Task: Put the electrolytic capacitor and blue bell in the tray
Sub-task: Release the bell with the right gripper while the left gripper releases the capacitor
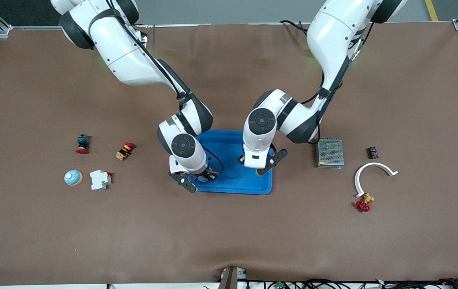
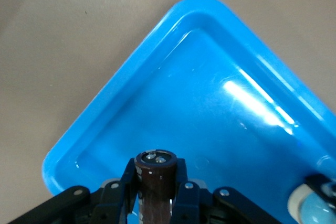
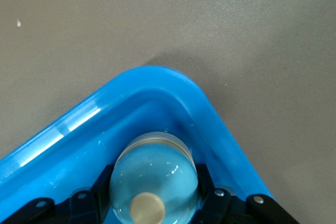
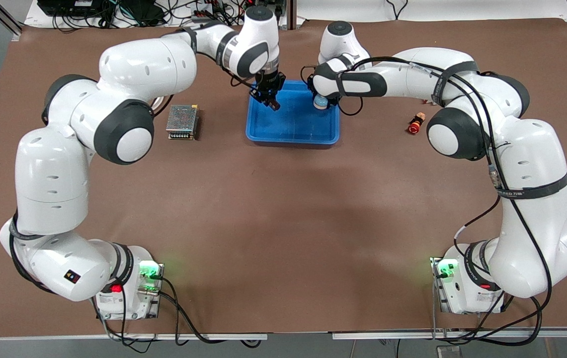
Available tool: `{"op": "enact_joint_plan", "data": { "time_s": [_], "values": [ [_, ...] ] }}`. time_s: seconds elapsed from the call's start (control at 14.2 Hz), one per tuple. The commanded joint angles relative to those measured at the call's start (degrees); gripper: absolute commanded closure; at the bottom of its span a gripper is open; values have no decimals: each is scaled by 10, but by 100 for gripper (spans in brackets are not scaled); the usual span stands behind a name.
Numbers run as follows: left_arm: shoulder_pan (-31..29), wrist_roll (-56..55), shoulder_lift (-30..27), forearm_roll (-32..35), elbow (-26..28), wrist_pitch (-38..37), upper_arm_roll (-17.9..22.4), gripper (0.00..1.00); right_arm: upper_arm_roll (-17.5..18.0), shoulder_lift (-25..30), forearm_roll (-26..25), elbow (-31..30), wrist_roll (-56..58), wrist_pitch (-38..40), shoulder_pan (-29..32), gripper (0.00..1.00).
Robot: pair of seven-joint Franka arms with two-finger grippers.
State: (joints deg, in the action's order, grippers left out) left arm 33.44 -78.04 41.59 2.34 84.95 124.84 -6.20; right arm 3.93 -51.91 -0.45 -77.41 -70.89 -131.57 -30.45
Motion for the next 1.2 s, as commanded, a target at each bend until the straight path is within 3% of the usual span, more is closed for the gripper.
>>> {"op": "enact_joint_plan", "data": {
  "time_s": [0.0, 0.07, 0.14, 0.21, 0.42, 0.71, 0.92, 1.13],
  "values": [
    [8, -5, -12, 3, 42, 33, 5, 100, -7, -11, -16, 21, -20, 2, -10, 43],
    [8, -5, -11, 3, 47, 39, 5, 100, -7, -11, -16, 21, -20, 2, -11, 30],
    [8, -4, -11, 3, 51, 44, 7, 100, -7, -11, -17, 20, -20, 2, -11, 9],
    [8, -4, -10, 3, 56, 48, 7, 100, -7, -11, -28, 20, -20, 1, -14, 0],
    [8, -4, -11, 3, 66, 51, 7, 100, -7, -10, -64, 21, -20, 1, -22, 0],
    [8, -3, -10, 3, 95, 89, 8, 100, -5, 10, -59, 21, -11, 16, -21, 0],
    [7, -2, -10, 4, 104, 98, 9, 100, -1, 23, -61, 29, 19, 89, -12, 0],
    [6, -2, -10, 6, 104, 98, 9, 100, 3, 41, -55, 60, 133, 178, 19, 0]
  ]
}}
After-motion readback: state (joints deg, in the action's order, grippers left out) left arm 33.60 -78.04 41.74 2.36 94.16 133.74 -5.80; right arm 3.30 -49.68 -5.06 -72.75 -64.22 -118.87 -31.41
